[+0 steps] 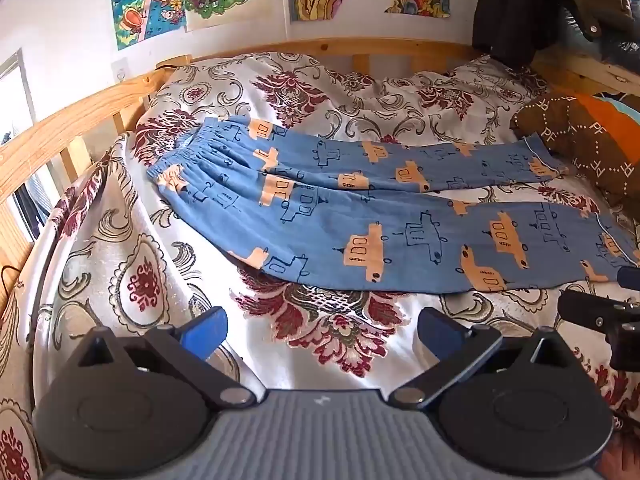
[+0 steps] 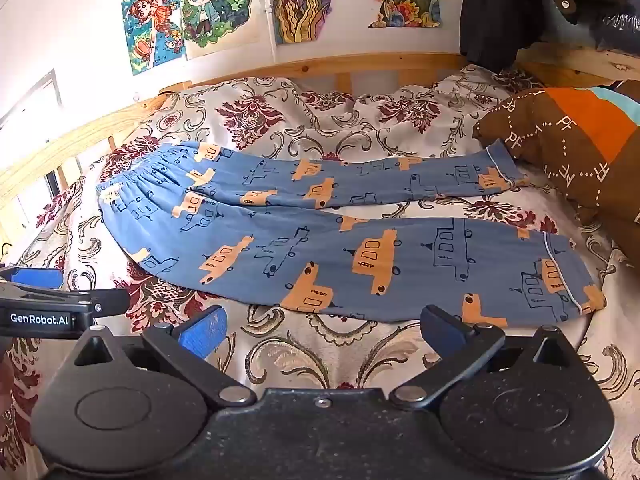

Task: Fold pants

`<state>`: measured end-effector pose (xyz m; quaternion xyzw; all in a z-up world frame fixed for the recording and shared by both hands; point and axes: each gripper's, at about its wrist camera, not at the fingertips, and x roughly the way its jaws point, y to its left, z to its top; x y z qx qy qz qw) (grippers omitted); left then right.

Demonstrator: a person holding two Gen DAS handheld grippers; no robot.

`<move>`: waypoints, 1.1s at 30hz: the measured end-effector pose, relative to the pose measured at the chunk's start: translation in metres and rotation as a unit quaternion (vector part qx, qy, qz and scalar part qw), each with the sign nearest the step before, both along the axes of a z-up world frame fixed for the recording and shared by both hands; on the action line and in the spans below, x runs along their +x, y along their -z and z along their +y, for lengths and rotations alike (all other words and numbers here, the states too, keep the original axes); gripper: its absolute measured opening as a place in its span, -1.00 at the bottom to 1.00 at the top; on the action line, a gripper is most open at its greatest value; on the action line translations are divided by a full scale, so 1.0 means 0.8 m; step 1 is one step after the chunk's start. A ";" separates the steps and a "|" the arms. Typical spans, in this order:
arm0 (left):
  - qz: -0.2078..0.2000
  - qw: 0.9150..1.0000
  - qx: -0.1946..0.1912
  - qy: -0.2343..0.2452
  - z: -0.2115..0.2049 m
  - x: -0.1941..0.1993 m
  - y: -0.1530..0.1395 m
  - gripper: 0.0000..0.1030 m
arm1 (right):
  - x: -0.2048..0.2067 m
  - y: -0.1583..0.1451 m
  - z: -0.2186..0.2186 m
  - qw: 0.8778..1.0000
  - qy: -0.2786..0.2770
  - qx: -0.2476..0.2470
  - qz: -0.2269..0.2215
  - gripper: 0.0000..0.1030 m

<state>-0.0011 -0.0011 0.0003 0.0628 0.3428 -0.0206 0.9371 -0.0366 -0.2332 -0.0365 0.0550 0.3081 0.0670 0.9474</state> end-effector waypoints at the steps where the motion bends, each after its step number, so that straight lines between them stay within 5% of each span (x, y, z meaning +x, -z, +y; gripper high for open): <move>1: -0.001 1.000 0.001 0.001 -0.001 -0.001 0.000 1.00 | 0.000 0.000 0.000 1.000 0.000 -0.001 0.000 0.99; 33: 0.002 1.000 -0.012 0.001 0.002 0.001 -0.003 1.00 | 0.000 -0.002 0.001 1.000 0.002 -0.003 0.001 0.99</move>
